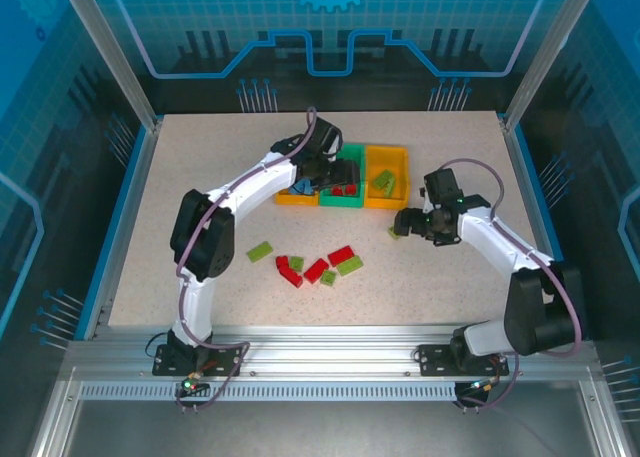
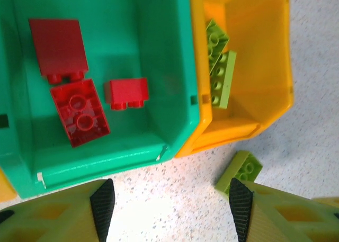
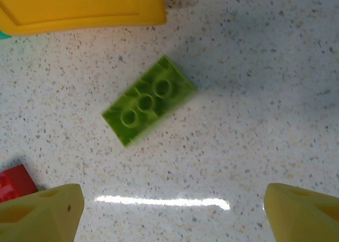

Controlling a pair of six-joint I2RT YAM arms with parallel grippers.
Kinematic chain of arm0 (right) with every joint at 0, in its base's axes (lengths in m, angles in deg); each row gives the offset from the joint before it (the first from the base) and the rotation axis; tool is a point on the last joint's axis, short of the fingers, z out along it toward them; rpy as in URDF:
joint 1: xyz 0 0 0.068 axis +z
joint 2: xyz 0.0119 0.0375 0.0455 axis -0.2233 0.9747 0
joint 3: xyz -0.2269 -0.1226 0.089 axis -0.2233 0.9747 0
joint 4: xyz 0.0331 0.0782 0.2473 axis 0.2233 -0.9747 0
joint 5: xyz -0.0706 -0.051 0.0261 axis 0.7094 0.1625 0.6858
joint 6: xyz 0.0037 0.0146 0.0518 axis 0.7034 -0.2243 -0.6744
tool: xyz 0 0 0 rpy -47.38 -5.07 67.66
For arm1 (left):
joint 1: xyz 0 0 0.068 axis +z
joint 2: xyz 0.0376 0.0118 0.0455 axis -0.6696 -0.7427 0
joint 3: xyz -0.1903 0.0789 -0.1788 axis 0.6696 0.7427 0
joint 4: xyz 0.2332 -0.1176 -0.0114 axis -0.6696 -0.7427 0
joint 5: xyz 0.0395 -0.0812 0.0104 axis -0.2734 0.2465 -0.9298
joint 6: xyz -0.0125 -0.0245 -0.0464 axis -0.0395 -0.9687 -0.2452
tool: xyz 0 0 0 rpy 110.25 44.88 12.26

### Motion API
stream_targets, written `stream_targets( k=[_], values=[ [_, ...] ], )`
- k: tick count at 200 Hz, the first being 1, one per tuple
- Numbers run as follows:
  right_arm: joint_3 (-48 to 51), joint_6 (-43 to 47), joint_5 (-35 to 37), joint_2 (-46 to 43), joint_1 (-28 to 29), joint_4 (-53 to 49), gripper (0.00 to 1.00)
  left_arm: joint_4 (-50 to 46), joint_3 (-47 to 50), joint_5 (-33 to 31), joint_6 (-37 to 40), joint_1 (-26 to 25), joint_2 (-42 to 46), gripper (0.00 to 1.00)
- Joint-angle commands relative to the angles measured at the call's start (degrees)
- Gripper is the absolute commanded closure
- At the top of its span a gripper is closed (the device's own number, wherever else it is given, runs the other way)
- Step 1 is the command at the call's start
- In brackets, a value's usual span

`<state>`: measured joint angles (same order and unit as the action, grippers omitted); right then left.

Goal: Sort the legos into containers by color

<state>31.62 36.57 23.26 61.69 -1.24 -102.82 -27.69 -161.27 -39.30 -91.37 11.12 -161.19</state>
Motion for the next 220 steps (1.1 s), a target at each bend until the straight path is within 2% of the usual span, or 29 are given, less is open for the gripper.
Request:
stream_targets(
  k=[1,15,39,58,101,135,198,220],
  values=[
    [-3.1,-0.3,-2.6,4.6,-0.1,1.5,0.10,-1.2,1.5,1.3,-1.2,-0.3,1.2,0.36],
    [-3.9,-2.4,-4.0,7.4,-0.1,1.8,0.12,-0.8,3.8,0.5,-1.1,-0.4,2.8,0.35],
    [-5.8,-5.8,-2.4,11.5,0.0,0.0,0.15,-0.9,7.6,-1.2,-0.6,-0.2,6.0,0.31],
    [-7.6,-7.6,-2.4,13.9,0.1,-1.5,0.15,-1.0,11.2,-2.9,0.0,-0.1,8.6,0.23],
    [-11.3,-12.2,-2.3,18.1,1.9,-4.1,0.16,1.4,21.2,-5.0,0.0,1.6,14.3,0.13],
    [-12.9,-13.3,-0.7,22.2,2.4,-5.6,0.24,2.1,27.1,-5.3,0.3,3.9,18.7,0.01],
    [-12.9,-11.6,2.4,24.0,2.6,-7.1,0.67,3.8,36.3,-6.5,0.7,8.3,27.0,0.01],
    [-13.6,-9.6,4.6,20.7,4.1,-8.5,0.76,3.8,38.6,-6.4,0.8,9.3,28.3,0.01]
  ],
)
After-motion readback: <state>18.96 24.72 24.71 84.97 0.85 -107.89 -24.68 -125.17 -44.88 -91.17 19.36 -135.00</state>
